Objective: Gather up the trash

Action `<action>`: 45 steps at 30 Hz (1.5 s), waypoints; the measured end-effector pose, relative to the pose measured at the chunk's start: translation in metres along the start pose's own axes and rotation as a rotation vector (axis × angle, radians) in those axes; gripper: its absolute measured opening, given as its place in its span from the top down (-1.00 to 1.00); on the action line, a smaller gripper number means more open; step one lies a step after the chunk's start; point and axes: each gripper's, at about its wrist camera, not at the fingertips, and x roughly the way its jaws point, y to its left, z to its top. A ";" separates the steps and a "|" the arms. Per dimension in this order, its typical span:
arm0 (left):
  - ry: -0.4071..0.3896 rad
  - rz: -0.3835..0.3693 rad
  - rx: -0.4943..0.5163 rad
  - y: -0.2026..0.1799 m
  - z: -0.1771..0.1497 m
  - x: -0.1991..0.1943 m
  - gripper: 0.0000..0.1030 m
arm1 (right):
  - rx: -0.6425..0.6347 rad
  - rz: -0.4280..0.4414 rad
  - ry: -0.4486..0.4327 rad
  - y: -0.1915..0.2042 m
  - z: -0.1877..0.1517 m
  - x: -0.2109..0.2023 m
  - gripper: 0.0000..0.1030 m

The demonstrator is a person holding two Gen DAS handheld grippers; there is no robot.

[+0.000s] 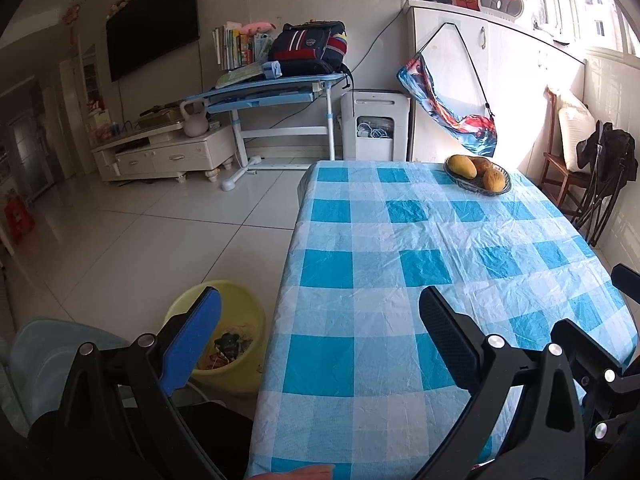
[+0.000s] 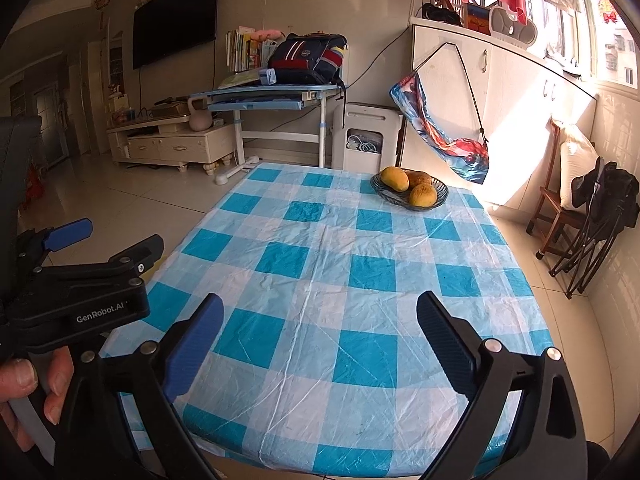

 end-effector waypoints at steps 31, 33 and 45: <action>0.063 0.051 0.022 -0.024 0.007 0.008 -0.86 | -0.022 0.035 0.071 -0.011 -0.001 0.010 -0.85; 0.065 0.053 0.023 -0.025 0.008 0.010 -0.86 | -0.019 0.035 0.070 -0.014 0.000 0.011 -0.85; 0.076 0.047 0.024 -0.030 0.015 0.023 -0.86 | -0.007 0.034 0.071 -0.025 0.004 0.021 -0.85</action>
